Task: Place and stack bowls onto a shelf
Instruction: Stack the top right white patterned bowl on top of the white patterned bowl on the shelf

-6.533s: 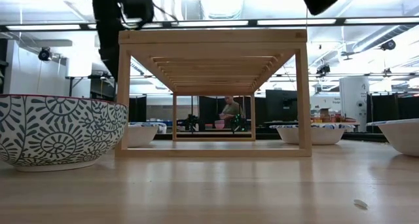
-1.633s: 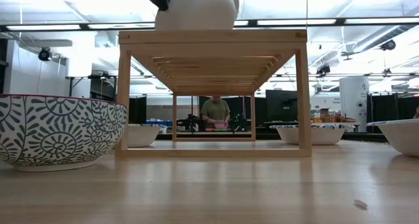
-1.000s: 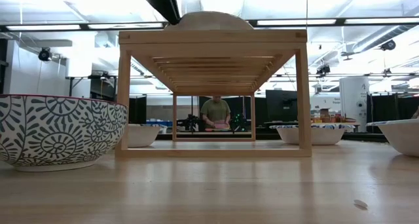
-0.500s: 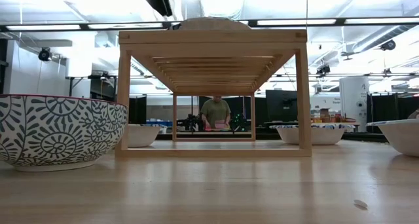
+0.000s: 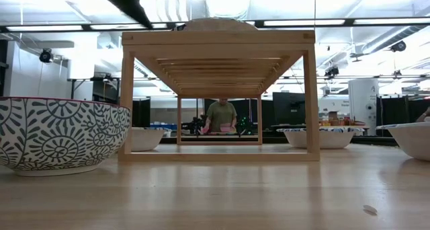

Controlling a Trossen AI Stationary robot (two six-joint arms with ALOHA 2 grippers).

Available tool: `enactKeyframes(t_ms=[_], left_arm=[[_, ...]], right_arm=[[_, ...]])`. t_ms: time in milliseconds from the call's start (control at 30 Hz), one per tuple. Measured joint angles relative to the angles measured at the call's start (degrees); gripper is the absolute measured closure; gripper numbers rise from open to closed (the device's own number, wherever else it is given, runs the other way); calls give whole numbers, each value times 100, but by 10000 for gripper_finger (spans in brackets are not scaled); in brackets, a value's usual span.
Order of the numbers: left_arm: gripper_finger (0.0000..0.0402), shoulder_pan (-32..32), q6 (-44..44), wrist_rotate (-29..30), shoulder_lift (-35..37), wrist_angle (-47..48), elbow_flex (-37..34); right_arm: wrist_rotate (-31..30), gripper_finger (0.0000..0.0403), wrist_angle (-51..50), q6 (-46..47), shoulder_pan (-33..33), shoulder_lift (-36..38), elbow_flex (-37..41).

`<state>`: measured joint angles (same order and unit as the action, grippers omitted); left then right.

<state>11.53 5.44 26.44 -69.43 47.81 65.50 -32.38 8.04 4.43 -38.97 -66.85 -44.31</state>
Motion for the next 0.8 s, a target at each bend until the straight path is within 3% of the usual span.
enactKeyframes(t_ms=[367, 600, 800], left_arm=[[251, -2, 1243, 7, 888, -392, -1700], [251, -2, 1283, 15, 953, -1072, -2212], [251, -1, 1183, 170, 953, -1073, -2268]], right_arm=[[-538, 339, -3, 450, 1, -2, 4], [-820, 339, 1, 790, 114, -2, 4], [-824, 339, -11, 1217, 361, 0, 4]])
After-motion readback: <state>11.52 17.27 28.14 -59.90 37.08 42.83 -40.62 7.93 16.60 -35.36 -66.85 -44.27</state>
